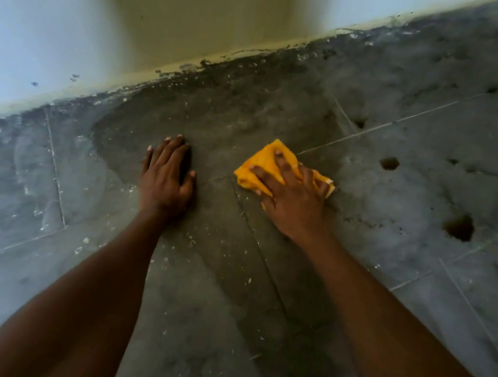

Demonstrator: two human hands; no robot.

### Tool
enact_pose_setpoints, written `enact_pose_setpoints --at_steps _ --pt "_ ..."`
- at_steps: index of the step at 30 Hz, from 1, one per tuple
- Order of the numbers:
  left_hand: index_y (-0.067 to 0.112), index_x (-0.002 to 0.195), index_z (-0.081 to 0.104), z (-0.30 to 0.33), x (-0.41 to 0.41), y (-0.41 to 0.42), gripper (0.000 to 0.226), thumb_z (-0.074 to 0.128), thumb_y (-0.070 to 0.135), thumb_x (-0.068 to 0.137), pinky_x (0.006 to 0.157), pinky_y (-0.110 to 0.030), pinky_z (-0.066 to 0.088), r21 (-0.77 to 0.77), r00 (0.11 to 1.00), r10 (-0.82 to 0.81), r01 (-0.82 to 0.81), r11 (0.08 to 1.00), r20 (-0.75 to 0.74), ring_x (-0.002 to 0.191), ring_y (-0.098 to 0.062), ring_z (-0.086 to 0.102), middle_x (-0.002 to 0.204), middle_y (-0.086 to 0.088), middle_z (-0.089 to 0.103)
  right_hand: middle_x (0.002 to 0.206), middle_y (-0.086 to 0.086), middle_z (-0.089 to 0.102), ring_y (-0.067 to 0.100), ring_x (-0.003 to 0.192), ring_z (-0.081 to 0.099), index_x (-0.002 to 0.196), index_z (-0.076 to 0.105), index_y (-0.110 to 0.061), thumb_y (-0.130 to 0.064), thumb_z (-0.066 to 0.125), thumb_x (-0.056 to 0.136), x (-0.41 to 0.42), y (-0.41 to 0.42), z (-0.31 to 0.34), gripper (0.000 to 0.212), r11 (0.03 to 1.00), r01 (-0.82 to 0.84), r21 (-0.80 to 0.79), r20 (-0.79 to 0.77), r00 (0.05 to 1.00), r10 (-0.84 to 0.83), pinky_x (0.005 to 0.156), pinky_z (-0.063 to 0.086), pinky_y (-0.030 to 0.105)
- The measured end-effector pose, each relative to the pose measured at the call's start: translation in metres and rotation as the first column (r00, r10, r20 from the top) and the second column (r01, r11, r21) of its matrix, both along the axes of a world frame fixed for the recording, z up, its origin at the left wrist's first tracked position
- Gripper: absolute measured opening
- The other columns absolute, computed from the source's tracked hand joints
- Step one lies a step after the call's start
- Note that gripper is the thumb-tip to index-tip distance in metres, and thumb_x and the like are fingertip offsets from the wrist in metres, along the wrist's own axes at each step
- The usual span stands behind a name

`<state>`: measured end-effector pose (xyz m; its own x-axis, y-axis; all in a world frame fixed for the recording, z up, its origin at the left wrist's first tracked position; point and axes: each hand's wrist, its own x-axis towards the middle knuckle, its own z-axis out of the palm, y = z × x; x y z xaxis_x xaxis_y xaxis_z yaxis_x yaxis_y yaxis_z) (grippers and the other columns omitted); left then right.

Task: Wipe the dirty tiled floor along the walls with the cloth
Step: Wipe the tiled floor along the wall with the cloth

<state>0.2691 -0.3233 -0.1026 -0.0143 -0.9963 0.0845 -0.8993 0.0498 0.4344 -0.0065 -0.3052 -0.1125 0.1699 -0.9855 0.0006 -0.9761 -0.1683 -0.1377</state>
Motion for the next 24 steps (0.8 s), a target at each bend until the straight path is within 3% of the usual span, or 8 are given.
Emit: enact_pose_setpoints --at_steps 2,4,6,9,13,17,20,24 --pt "0.013 0.158 0.044 0.006 -0.019 0.019 0.064 0.042 0.039 0.099 0.132 -0.050 0.009 -0.017 0.997 -0.063 0.062 0.998 -0.044 0.160 -0.026 0.022 0.170 -0.010 0.034 0.171 -0.005 0.023 0.042 0.137 0.041 0.150 0.034 -0.060 -0.058 0.042 0.095 -0.035 -0.003 0.003 0.056 0.990 0.144 -0.006 -0.006 0.990 -0.144 0.108 0.032 0.064" --pt "0.014 0.158 0.043 0.001 -0.052 0.043 0.062 0.039 0.041 0.103 0.132 -0.050 0.010 -0.008 0.985 -0.139 0.139 0.990 -0.101 0.161 -0.024 0.022 0.170 -0.009 0.034 0.173 -0.005 0.016 0.043 0.147 0.029 0.151 0.031 -0.060 -0.057 0.042 0.100 -0.052 -0.024 0.006 0.053 0.929 0.366 0.058 0.049 0.928 -0.369 0.114 0.021 0.069" --pt "0.018 0.162 0.037 -0.011 -0.081 0.063 0.065 0.036 0.048 0.105 0.133 -0.048 0.008 0.015 0.983 -0.163 0.165 0.986 -0.079 0.162 -0.019 0.015 0.173 -0.004 0.027 0.174 -0.004 0.008 0.045 0.153 0.015 0.153 0.028 -0.060 -0.057 0.042 0.102 -0.037 -0.035 0.005 0.053 0.883 0.452 0.128 0.089 0.881 -0.464 0.117 0.011 0.071" --pt "0.021 0.165 0.030 -0.029 -0.092 0.072 0.068 0.036 0.051 0.105 0.133 -0.045 0.006 0.000 0.991 -0.130 0.130 0.992 0.026 0.163 -0.015 0.008 0.175 0.000 0.018 0.174 -0.004 0.011 0.047 0.153 0.018 0.153 0.030 -0.059 -0.055 0.046 0.101 -0.005 -0.014 -0.002 0.055 0.948 0.313 0.058 0.092 0.944 -0.317 0.116 0.016 0.071" --pt "0.021 0.165 0.030 -0.026 -0.089 0.068 0.065 0.039 0.043 0.105 0.133 -0.040 0.003 -0.013 0.986 -0.165 0.166 0.986 0.021 0.163 -0.014 0.007 0.176 0.000 0.017 0.172 -0.011 0.019 0.038 0.146 0.035 0.151 0.029 -0.063 -0.064 0.043 0.098 -0.038 0.054 -0.006 0.055 0.992 0.100 -0.078 0.001 0.995 -0.100 0.110 0.027 0.060" --pt "0.022 0.165 0.032 -0.021 -0.094 0.069 0.065 0.041 0.042 0.104 0.132 -0.040 0.003 0.013 0.989 -0.151 0.151 0.988 0.004 0.163 -0.012 0.007 0.175 0.002 0.018 0.173 -0.006 0.016 0.041 0.149 0.030 0.153 0.031 -0.060 -0.065 0.043 0.099 -0.081 0.044 -0.007 0.055 0.908 0.416 -0.045 0.029 0.909 -0.415 0.111 0.024 0.064" --pt "0.021 0.163 0.036 -0.018 -0.093 0.063 0.064 0.043 0.041 0.103 0.132 -0.038 0.004 0.012 0.990 -0.144 0.144 0.990 0.006 0.163 -0.014 0.011 0.175 0.000 0.022 0.174 -0.003 0.013 0.047 0.154 0.018 0.152 0.032 -0.059 -0.062 0.044 0.099 -0.052 0.007 -0.006 0.055 0.821 0.569 0.032 0.110 0.815 -0.569 0.115 0.015 0.071" --pt "0.019 0.161 0.040 -0.015 -0.095 0.064 0.062 0.043 0.038 0.103 0.131 -0.039 0.008 0.018 0.992 -0.124 0.124 0.992 0.036 0.162 -0.018 0.018 0.173 -0.002 0.026 0.174 -0.005 0.011 0.043 0.156 0.016 0.153 0.029 -0.060 -0.059 0.044 0.096 -0.004 0.037 -0.001 0.059 0.936 0.352 0.022 0.082 0.932 -0.352 0.113 0.017 0.064"
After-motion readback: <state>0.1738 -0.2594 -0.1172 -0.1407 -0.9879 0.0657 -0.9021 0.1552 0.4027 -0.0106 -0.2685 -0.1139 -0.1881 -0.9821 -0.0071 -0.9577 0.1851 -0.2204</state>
